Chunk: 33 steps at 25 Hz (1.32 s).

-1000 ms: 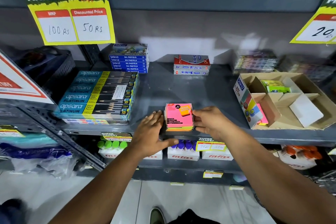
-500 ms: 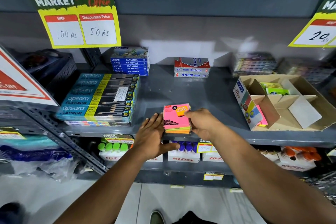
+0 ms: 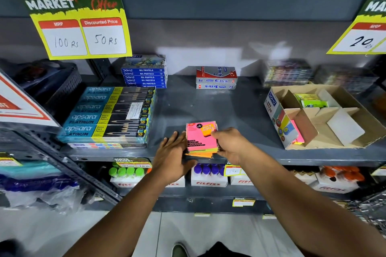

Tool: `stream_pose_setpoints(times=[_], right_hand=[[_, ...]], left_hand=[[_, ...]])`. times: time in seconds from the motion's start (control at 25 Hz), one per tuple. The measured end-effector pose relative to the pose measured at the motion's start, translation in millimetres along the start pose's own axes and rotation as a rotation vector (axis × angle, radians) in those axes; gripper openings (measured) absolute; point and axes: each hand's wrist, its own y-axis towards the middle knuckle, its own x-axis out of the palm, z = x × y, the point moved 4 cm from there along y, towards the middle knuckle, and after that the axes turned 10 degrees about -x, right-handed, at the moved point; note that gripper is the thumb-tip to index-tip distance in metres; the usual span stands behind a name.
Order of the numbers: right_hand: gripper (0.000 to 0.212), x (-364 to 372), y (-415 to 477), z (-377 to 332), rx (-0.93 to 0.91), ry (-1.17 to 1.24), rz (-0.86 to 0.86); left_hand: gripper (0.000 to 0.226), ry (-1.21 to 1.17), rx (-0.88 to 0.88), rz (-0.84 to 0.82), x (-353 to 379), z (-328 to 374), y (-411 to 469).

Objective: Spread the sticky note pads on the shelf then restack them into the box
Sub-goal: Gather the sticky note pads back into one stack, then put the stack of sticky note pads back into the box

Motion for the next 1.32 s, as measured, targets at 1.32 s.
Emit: stream_pose_setpoints(times=[1.32], right_hand=[[0.034, 12, -29, 46, -0.129, 0.060, 0.175]], left_hand=[[0.026, -0.839, -0.437, -0.019, -21, 36, -32]])
